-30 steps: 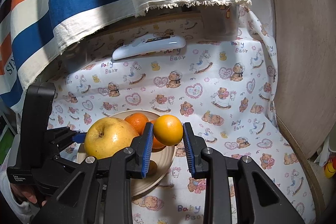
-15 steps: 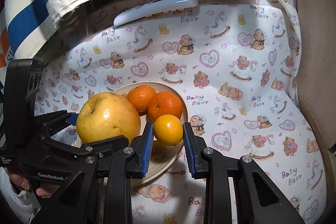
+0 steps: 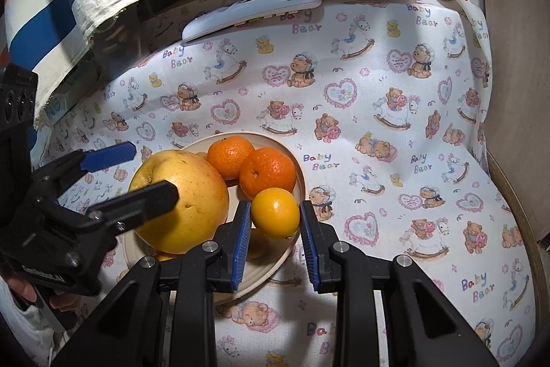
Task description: Organize fruits
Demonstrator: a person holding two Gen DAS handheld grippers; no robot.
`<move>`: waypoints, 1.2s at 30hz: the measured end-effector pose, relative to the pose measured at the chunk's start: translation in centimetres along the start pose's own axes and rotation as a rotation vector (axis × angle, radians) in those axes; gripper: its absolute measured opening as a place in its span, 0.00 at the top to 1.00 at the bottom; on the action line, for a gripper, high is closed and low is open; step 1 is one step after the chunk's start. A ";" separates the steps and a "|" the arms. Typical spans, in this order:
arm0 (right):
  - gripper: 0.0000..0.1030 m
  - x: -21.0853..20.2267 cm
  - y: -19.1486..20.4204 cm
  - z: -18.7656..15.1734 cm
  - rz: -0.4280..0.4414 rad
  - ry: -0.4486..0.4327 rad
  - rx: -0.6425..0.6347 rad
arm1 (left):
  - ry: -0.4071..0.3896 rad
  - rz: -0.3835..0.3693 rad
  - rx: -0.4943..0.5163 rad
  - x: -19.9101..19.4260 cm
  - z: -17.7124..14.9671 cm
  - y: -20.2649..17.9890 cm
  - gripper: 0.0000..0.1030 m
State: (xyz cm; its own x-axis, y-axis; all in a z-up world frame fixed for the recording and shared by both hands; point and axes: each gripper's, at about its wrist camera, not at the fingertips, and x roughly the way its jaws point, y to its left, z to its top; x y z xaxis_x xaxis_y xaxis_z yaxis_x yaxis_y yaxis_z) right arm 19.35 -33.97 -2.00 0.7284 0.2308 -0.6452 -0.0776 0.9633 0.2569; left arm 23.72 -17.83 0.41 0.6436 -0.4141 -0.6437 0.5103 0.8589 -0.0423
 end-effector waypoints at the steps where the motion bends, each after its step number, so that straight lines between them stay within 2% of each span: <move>1: 0.71 0.0 0.0 0.0 0.000 0.000 0.000 | -0.013 0.009 0.000 -0.4 0.1 0.2 0.01; 7: 0.71 0.2 0.3 -0.1 0.008 0.012 -0.012 | -0.167 0.062 -0.015 -4.7 0.0 1.3 0.01; 11: 0.71 0.4 0.6 -0.3 0.001 0.018 -0.023 | -0.291 0.122 -0.030 -8.2 -0.6 1.8 0.01; 15: 0.71 0.2 1.2 -0.4 0.004 0.013 -0.047 | -0.395 0.141 -0.051 -11.5 -1.6 2.2 0.01; 16: 0.66 0.0 1.4 -0.4 -0.002 0.006 -0.055 | -0.413 0.149 -0.054 -12.2 -1.8 2.3 0.01; 19: 0.33 -0.7 1.7 -0.4 0.004 -0.032 -0.058 | -0.441 0.187 -0.078 -13.9 -2.2 2.6 0.01; 24: 0.31 -3.5 2.7 -0.1 0.050 -0.143 -0.076 | -0.504 0.211 -0.118 -16.9 -3.3 2.8 0.01; 26: 0.19 -5.1 3.4 -0.1 0.040 -0.219 -0.105 | -0.530 0.230 -0.111 -17.9 -3.7 2.6 0.01; 30: 0.08 -7.4 4.4 -0.3 0.031 -0.329 -0.138 | -0.571 0.269 -0.077 -19.7 -4.4 2.0 0.01; 31: 0.00 -8.0 4.7 -0.4 0.027 -0.353 -0.145 | -0.584 0.278 -0.071 -20.0 -4.6 1.9 0.01; 36: 0.01 -10.3 5.2 -1.5 0.002 -0.465 -0.142 | -0.607 0.295 -0.052 -20.5 -5.9 1.4 0.01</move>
State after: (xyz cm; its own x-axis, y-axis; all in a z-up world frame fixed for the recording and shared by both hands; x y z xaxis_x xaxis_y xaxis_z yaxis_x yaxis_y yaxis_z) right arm 10.45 -31.17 4.87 0.9526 0.1781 -0.2468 -0.1479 0.9796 0.1360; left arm 7.86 -6.39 9.00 0.9657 -0.2427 -0.0917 0.2458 0.9691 0.0229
